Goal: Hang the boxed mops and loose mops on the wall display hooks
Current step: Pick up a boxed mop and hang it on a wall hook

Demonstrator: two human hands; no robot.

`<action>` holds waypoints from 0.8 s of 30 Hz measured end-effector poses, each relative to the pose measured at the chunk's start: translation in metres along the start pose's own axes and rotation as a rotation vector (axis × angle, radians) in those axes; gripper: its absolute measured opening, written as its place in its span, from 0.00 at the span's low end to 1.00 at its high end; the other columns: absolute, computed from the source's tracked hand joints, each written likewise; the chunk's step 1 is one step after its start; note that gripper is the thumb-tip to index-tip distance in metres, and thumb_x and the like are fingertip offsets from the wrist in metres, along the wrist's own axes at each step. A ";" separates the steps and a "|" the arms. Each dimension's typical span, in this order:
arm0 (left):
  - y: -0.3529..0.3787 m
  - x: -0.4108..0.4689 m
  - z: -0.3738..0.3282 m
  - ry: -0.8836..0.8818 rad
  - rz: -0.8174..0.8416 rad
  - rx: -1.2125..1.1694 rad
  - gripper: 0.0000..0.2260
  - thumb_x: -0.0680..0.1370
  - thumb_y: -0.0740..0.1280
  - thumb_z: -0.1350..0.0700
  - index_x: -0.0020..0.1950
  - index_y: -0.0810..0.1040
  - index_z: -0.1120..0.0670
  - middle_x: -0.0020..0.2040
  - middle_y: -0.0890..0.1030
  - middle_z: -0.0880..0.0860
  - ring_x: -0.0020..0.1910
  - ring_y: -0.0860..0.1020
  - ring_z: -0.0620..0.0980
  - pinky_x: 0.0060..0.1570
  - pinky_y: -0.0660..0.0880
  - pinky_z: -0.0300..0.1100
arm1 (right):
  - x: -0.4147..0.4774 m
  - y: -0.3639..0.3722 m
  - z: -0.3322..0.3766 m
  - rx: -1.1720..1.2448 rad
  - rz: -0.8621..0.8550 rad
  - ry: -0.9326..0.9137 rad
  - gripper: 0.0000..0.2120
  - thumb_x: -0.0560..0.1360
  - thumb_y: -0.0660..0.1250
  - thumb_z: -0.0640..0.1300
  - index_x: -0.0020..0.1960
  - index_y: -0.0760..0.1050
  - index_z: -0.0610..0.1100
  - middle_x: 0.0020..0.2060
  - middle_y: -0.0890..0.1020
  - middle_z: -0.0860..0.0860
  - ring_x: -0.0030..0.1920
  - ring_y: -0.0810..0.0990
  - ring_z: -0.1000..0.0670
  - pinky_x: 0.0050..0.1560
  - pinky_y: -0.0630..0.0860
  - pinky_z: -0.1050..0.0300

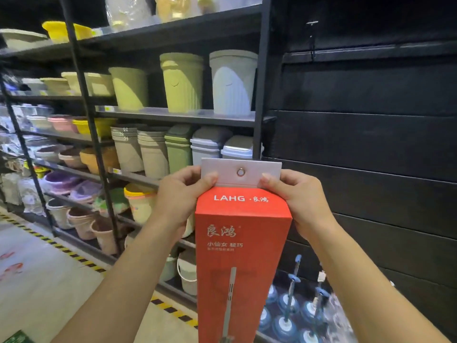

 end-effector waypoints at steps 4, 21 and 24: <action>0.021 0.063 0.012 -0.013 0.111 -0.031 0.06 0.79 0.74 0.55 0.55 0.85 0.52 0.47 0.89 0.54 0.41 0.88 0.51 0.39 0.84 0.46 | 0.044 -0.008 -0.007 -0.027 -0.106 0.001 0.06 0.77 0.76 0.43 0.52 0.88 0.44 0.43 0.90 0.50 0.44 0.89 0.49 0.45 0.85 0.53; 0.156 0.229 0.032 0.043 0.293 -0.107 0.03 0.78 0.75 0.56 0.50 0.87 0.53 0.45 0.89 0.53 0.40 0.87 0.50 0.46 0.82 0.48 | 0.190 -0.094 -0.022 -0.108 -0.267 -0.020 0.08 0.76 0.77 0.46 0.52 0.88 0.44 0.44 0.90 0.49 0.44 0.89 0.48 0.43 0.82 0.55; 0.180 0.252 0.030 0.050 0.285 -0.102 0.03 0.78 0.75 0.55 0.51 0.87 0.53 0.45 0.89 0.54 0.40 0.87 0.50 0.47 0.83 0.50 | 0.222 -0.113 -0.024 -0.111 -0.249 -0.050 0.08 0.76 0.77 0.46 0.53 0.88 0.44 0.44 0.90 0.50 0.43 0.89 0.50 0.41 0.81 0.58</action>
Point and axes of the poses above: each hand's wrist, its own x-axis towards the middle knuckle, its own y-axis out of the palm, z = x × y, the point moved 6 cm from there along x, towards the middle knuckle
